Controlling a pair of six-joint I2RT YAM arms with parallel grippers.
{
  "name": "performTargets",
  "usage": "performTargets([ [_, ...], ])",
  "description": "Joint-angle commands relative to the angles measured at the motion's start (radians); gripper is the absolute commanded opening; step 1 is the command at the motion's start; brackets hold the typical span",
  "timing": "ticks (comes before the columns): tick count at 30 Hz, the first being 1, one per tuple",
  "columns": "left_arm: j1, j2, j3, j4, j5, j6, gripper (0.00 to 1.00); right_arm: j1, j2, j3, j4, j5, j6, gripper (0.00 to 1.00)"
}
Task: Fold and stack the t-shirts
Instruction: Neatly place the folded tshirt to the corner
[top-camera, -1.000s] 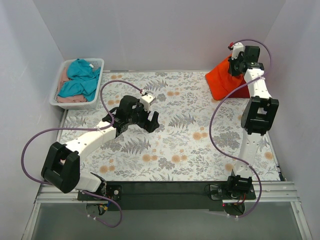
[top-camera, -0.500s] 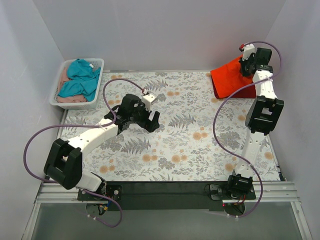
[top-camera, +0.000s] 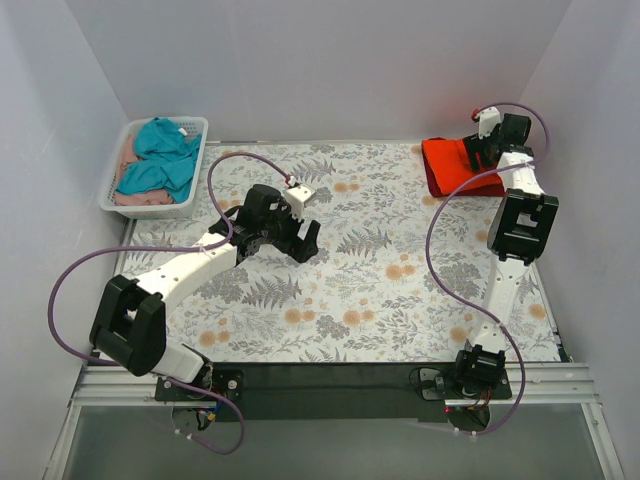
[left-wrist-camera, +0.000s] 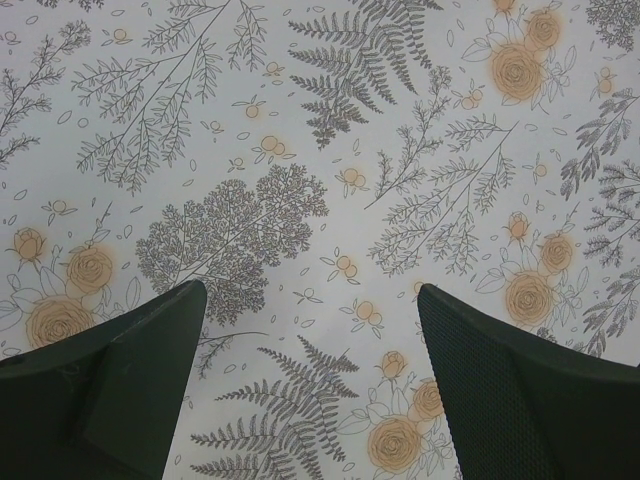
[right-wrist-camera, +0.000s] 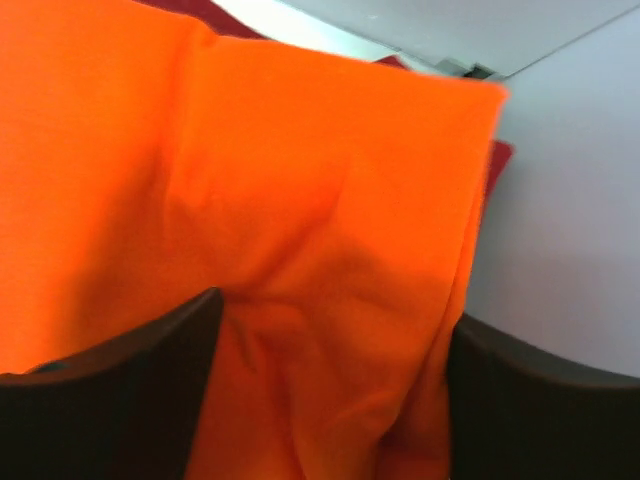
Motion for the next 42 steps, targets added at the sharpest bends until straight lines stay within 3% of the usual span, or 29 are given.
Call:
performTargets([
  [1,0.000,-0.012,0.036,-0.018,-0.014,-0.006,0.87,-0.009,-0.052,0.010,0.073,0.055,-0.028,0.86],
  [3,0.000,-0.024,0.028,-0.022,-0.020,-0.009,0.87,-0.012,-0.069,0.008,0.074,0.066,-0.025,0.98],
  [12,0.017,-0.101,-0.019,-0.030,0.000,-0.068,0.89,-0.016,-0.249,-0.087,0.073,0.008,0.108,0.98],
  [16,0.018,-0.132,-0.041,-0.027,0.019,-0.095,0.89,-0.020,-0.296,-0.088,0.077,-0.076,0.251,0.98],
  [22,0.023,-0.141,-0.026,-0.042,0.040,-0.100,0.88,-0.040,-0.200,-0.032,0.140,-0.254,0.509,0.93],
  [23,0.021,-0.135,-0.020,-0.050,0.042,-0.095,0.88,-0.042,-0.178,-0.021,0.168,-0.270,0.567,0.92],
  [27,0.028,-0.107,0.016,-0.090,0.046,-0.072,0.89,-0.054,-0.063,-0.005,0.312,-0.330,0.670,0.69],
  [32,0.044,-0.054,0.066,-0.131,0.039,-0.068,0.89,-0.066,0.026,-0.004,0.485,-0.223,0.691,0.49],
  [39,0.074,-0.003,0.102,-0.156,0.033,-0.045,0.89,-0.095,0.144,0.001,0.525,-0.101,0.722,0.41],
  [42,0.083,0.012,0.120,-0.170,0.039,-0.042,0.89,-0.105,0.149,0.001,0.536,-0.084,0.730,0.49],
])
